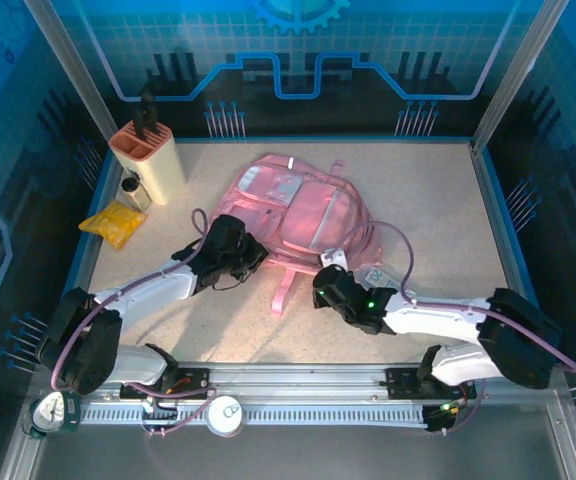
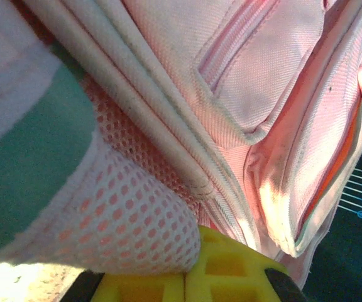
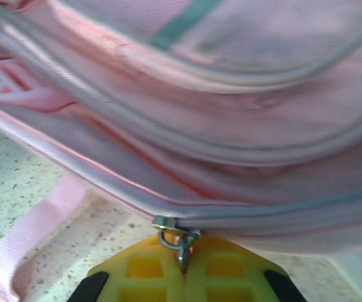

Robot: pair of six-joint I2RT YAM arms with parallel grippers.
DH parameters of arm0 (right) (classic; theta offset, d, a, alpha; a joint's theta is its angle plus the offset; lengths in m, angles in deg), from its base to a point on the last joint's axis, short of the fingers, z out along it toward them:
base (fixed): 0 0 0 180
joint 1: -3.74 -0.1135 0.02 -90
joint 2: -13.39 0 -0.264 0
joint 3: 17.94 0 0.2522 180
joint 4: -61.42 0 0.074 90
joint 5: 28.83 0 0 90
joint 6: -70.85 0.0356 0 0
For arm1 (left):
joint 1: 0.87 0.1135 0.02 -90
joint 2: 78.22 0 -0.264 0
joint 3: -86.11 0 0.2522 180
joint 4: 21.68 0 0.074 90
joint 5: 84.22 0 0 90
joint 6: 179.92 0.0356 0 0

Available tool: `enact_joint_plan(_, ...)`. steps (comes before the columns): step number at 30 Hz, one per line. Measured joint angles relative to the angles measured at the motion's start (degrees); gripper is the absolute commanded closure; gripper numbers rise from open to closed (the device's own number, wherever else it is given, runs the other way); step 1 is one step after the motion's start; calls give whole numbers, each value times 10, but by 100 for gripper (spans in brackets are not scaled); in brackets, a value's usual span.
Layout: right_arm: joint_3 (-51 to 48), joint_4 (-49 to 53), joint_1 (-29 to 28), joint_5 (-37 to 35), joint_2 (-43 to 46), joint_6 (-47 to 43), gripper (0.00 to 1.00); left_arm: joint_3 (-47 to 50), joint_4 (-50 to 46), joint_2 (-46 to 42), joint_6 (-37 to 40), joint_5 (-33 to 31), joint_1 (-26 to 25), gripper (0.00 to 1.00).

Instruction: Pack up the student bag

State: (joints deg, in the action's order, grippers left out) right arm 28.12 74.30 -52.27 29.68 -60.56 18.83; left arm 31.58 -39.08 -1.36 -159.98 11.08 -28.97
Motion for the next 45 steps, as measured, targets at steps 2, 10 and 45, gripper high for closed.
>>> enact_joint_plan(2,-6,25,18,9,32,-4,100,0,-7,-3,12,8,19,100)
enact_joint_plan(10,0,67,54,96,47,-70,100,-48,-57,22,88,36,85,100)
enact_joint_plan(45,56,0,24,197,-88,-60,100,15,145,121,-78,-5,-89,79)
